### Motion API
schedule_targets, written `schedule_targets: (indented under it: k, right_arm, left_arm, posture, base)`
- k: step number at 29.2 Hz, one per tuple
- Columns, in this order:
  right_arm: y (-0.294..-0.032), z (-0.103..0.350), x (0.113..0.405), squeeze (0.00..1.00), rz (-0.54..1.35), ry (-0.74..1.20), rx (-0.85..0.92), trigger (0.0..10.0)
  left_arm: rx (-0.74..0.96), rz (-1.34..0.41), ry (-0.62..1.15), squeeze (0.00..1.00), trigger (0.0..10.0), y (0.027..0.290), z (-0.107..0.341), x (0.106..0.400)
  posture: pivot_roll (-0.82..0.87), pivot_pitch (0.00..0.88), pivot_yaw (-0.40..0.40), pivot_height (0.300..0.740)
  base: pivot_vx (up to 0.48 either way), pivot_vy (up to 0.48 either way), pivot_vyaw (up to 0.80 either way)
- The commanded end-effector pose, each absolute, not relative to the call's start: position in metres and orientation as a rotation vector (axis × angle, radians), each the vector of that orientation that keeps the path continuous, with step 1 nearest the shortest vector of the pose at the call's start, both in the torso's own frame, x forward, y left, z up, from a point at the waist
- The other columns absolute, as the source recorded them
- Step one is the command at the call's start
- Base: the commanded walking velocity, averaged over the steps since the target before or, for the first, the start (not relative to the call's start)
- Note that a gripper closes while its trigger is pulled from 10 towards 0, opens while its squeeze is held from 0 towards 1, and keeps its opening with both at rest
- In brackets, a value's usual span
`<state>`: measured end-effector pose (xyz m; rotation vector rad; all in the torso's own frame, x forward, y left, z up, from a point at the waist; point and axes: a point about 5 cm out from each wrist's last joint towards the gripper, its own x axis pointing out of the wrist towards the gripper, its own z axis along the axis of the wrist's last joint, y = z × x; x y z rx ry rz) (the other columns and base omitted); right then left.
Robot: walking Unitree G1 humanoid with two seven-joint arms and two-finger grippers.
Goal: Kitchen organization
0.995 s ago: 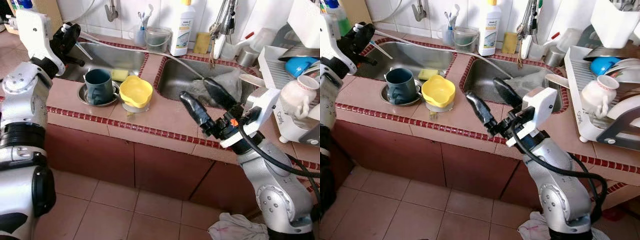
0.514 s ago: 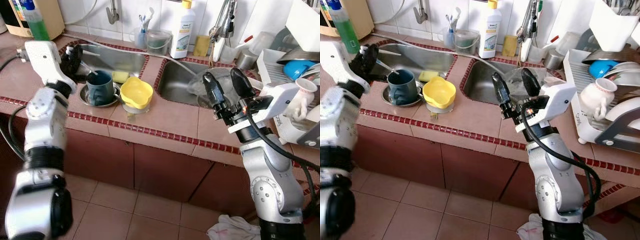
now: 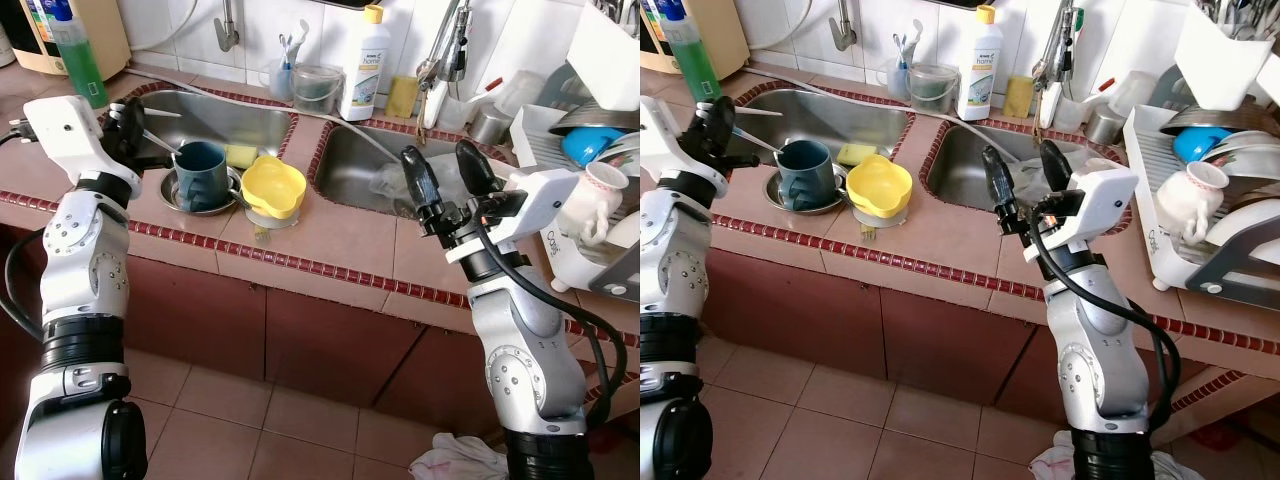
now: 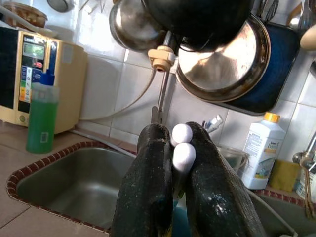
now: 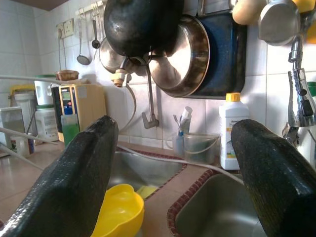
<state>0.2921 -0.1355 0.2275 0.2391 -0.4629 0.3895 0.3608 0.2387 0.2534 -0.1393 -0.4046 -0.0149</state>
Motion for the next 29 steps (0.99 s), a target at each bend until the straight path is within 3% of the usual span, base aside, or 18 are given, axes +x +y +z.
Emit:
schedule_targets:
  k: [1, 12, 29]
  right_arm:
    - [-0.137, 0.233, 0.294, 0.00, 0.386, -0.491, 0.234, 10.0]
    - [-0.138, 0.235, 0.295, 0.00, 0.373, -0.515, 0.240, 10.0]
    - [-0.137, 0.233, 0.293, 0.00, 0.393, -0.506, 0.238, 10.0]
  left_arm:
    - [-0.150, -0.014, -0.417, 0.00, 10.0, 0.238, 0.257, 0.359]
    - [-0.152, -0.022, -0.439, 0.00, 10.0, 0.240, 0.266, 0.359]
    - [-0.161, -0.034, -0.450, 0.00, 10.0, 0.239, 0.268, 0.359]
  posture:
    - [0.08, 0.000, -0.076, 0.740]
    - [0.08, 0.000, -0.069, 0.740]
    - [0.07, 0.000, -0.070, 0.740]
  base:
    - [0.000, 0.000, 0.00]
    - [0.000, 0.000, 0.00]
    - [0.298, 0.000, 0.00]
